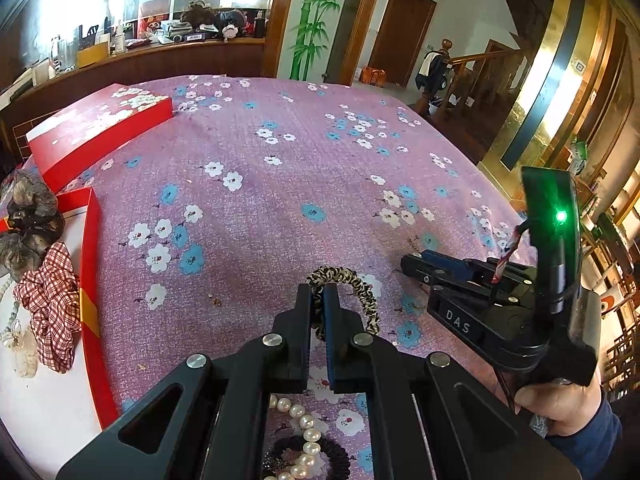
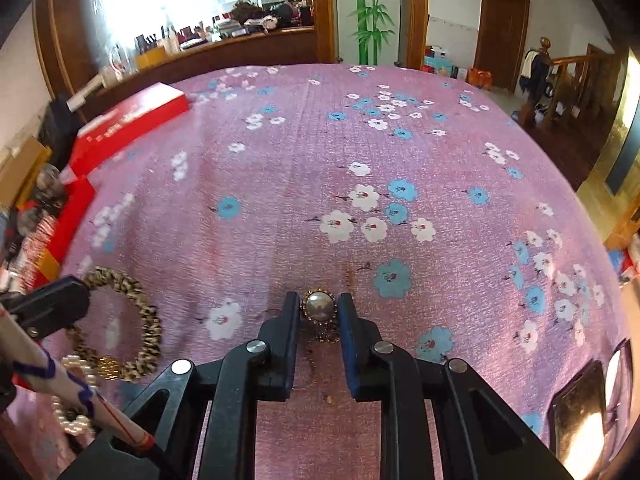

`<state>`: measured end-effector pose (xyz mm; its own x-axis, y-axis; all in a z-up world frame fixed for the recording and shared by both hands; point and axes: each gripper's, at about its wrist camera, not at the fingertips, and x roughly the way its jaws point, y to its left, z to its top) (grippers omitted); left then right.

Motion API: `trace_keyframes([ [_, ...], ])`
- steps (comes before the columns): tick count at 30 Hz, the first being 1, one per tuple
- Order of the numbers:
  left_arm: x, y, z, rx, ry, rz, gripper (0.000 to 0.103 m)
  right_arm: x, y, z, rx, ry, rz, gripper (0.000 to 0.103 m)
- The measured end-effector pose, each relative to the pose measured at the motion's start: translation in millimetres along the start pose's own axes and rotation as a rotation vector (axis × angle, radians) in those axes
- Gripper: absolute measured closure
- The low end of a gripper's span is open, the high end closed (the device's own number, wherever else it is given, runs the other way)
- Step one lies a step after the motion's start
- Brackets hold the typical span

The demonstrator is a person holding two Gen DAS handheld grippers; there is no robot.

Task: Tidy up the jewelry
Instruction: 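Grasp the leopard scrunchie with the left gripper while the right grasps the pearl earring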

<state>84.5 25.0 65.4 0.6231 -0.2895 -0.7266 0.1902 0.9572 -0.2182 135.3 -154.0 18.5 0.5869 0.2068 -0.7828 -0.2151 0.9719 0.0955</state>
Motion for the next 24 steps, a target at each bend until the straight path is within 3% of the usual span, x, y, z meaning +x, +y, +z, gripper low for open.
trace_keyframes([
  [12, -12.0, 1.2, 2.4, -0.007, -0.039, -0.003, 0.098, -58.5, 2.0, 5.5, 0.059, -0.208, 0.137, 0.083],
  [24, -10.8, 3.5, 3.2, -0.008, -0.043, 0.007, 0.098, -70.7, 7.6, 3.5, 0.064, -0.231, 0.179, 0.083],
])
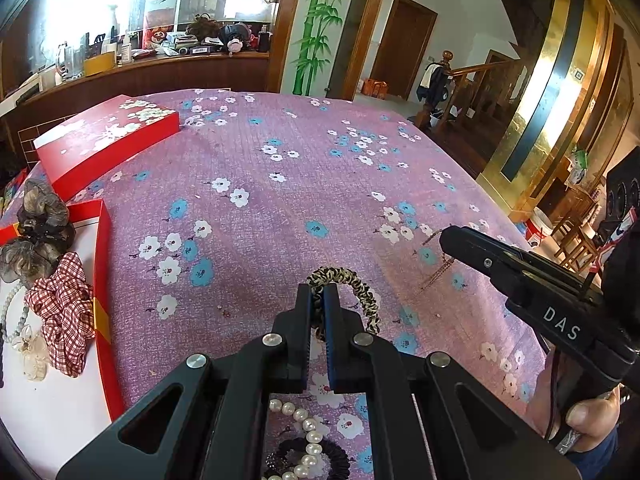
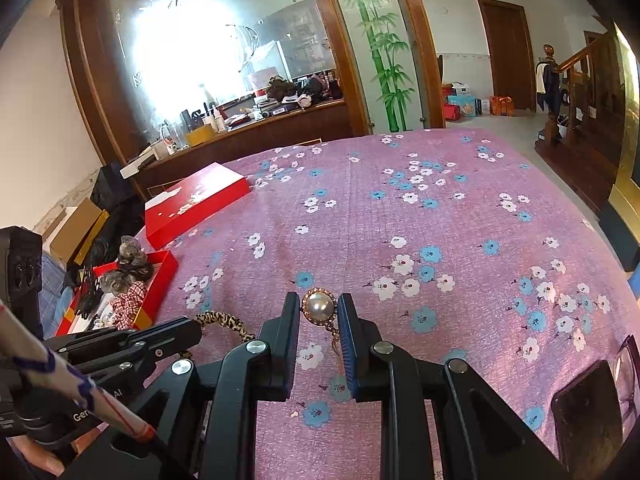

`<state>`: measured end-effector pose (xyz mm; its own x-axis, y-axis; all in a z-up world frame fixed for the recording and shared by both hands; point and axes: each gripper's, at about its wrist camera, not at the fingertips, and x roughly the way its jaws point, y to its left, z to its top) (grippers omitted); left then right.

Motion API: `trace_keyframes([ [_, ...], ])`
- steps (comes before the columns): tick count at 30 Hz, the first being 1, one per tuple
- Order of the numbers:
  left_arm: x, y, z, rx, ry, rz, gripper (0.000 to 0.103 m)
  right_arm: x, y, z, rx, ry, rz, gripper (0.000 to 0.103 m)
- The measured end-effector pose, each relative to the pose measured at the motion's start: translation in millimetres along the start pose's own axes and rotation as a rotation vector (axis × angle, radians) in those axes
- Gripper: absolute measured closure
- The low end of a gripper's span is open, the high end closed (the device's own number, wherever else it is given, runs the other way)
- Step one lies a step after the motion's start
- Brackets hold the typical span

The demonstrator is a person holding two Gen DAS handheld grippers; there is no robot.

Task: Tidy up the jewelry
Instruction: 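Grasp the leopard scrunchie with the left gripper while the right grasps the pearl earring, then carry the scrunchie and earring over the red box and open both grippers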

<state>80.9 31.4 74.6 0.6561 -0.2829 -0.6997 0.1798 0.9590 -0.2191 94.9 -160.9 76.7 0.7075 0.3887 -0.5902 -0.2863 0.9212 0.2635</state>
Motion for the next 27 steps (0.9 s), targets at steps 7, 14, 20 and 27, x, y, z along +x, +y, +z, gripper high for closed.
trace_keyframes([
  [7, -0.3, 0.6, 0.0, -0.001, 0.003, -0.002, 0.098, 0.7, -0.6, -0.2, 0.002, 0.007, 0.003, 0.083],
  [14, -1.5, 2.7, 2.6, -0.015, 0.000, 0.011, 0.098, -0.3, 2.5, 0.9, -0.006, 0.006, 0.009, 0.083],
  [20, -21.5, -0.4, 5.7, -0.026, -0.028, 0.043, 0.098, -8.3, 10.6, 1.2, -0.018, -0.006, 0.046, 0.083],
  [27, -50.6, 6.3, -3.8, -0.026, -0.053, 0.081, 0.098, -20.8, 38.3, -1.9, -0.060, -0.008, 0.102, 0.083],
])
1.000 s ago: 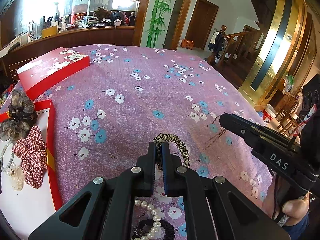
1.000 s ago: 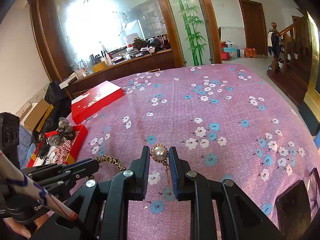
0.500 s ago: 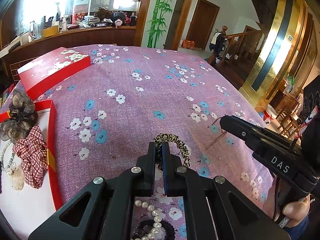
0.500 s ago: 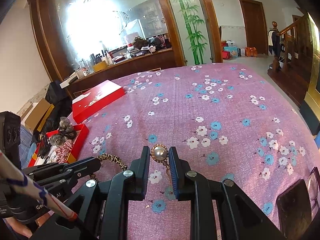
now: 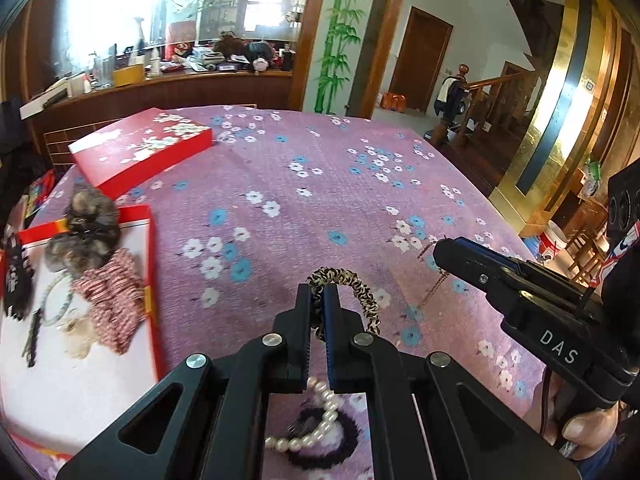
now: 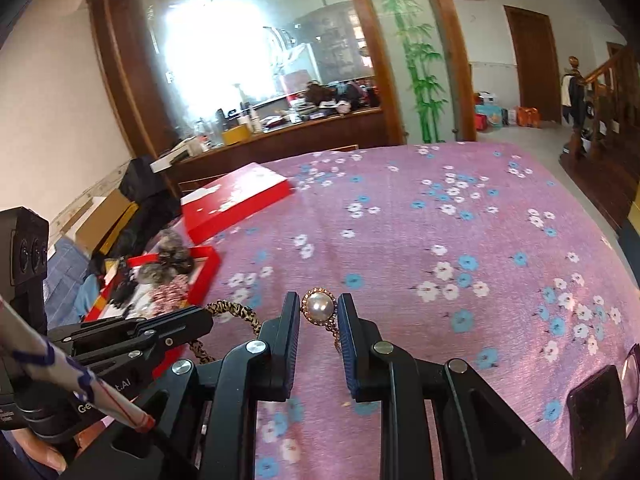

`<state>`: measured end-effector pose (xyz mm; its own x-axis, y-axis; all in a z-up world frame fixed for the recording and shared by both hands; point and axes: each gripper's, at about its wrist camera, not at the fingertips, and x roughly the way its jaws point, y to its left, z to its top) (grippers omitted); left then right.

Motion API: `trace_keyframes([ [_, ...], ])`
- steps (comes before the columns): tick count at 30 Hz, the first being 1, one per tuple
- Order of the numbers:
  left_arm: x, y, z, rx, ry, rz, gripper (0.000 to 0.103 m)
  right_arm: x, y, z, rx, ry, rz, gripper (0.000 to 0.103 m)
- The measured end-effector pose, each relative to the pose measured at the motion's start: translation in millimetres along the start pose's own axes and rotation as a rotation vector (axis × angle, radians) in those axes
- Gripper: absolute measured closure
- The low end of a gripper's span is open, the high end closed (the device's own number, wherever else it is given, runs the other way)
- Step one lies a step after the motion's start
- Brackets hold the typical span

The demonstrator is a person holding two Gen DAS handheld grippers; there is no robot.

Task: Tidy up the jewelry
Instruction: 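Carry the scrunchie and earring over the red box and open both grippers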

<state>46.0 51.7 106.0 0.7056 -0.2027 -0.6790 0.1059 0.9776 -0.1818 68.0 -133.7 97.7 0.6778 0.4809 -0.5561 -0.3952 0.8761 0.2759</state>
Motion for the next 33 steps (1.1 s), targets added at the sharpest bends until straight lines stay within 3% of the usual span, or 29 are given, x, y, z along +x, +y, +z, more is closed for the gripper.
trace_keyframes([
  [10, -47.4, 49.7, -14.1, -0.056, -0.050, 0.061, 0.097, -2.4, 57.3, -0.7, -0.041, 0.042, 0.124, 0.082],
  [21, -90.7, 138.1, -40.5, -0.186, -0.096, 0.136, 0.097, 12.1, 137.5, -13.6, -0.170, 0.105, 0.195, 0.082],
  [33, -107.2, 240.4, -73.7, -0.349, -0.082, 0.252, 0.097, 76.5, 230.1, -34.1, -0.288, 0.247, 0.271, 0.082],
])
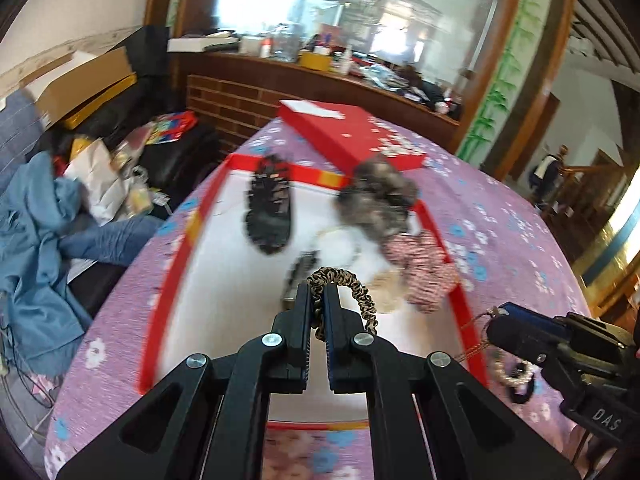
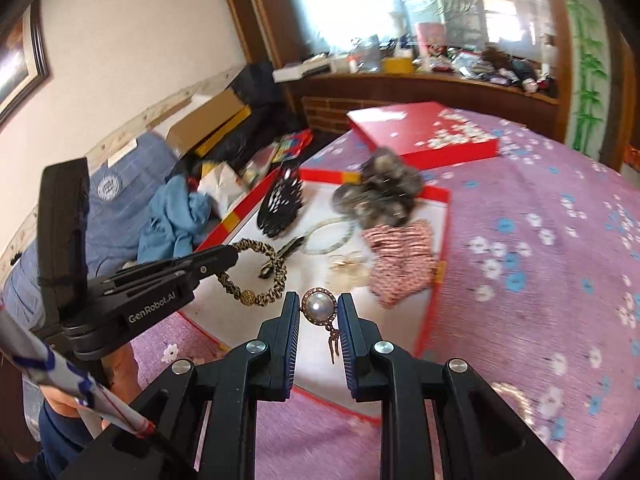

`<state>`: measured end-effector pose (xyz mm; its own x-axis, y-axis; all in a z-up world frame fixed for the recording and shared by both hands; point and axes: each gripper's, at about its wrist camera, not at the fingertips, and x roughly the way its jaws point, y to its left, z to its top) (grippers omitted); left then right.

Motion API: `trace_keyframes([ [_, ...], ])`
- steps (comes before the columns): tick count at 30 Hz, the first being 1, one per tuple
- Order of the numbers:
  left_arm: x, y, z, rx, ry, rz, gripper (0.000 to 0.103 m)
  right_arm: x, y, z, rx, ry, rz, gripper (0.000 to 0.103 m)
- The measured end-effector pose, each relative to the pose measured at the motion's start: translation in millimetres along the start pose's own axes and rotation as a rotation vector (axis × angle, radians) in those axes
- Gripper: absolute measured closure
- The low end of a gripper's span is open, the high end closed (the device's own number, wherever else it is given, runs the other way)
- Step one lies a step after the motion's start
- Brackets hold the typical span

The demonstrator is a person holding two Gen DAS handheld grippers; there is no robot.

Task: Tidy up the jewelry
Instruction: 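Carry the scrunchie and earring over the red box and open both grippers, then grasp the black bead bracelet with the left gripper while the right grasps the pearl bracelet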

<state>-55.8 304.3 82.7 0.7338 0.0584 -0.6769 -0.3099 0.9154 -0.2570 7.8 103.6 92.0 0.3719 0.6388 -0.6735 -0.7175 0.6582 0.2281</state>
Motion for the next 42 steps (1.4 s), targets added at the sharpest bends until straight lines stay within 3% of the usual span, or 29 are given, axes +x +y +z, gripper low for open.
trace_keyframes([
  [11, 24.1, 36.0, 0.2, -0.074, 0.024, 0.069, 0.097, 76.1, 10.2, 16.9, 0.017, 0.129, 0.029, 0.081],
  [23, 38.1, 40.9, -0.6, -0.090, 0.043, 0.081, 0.093, 95.3, 5.0, 24.0, 0.038, 0.126, 0.017, 0.077],
  [25, 38.0, 41.1, -0.4, -0.092, 0.043, 0.078, 0.085, 91.9, 4.8, 24.8, 0.041, 0.116, 0.018, 0.066],
  [27, 35.5, 41.2, -0.2, -0.091, 0.037, 0.078, 0.079, 86.6, 4.4, 24.9, 0.041, 0.102, 0.025, 0.065],
  [34, 15.9, 30.9, 1.6, -0.070, 0.009, 0.063, 0.079, 39.4, -8.1, 21.9, 0.063, 0.023, 0.043, 0.065],
  [42, -6.3, -28.6, -8.8, 0.047, 0.010, -0.048, 0.079, -34.0, -66.7, -12.6, 0.113, -0.009, -0.051, 0.069],
])
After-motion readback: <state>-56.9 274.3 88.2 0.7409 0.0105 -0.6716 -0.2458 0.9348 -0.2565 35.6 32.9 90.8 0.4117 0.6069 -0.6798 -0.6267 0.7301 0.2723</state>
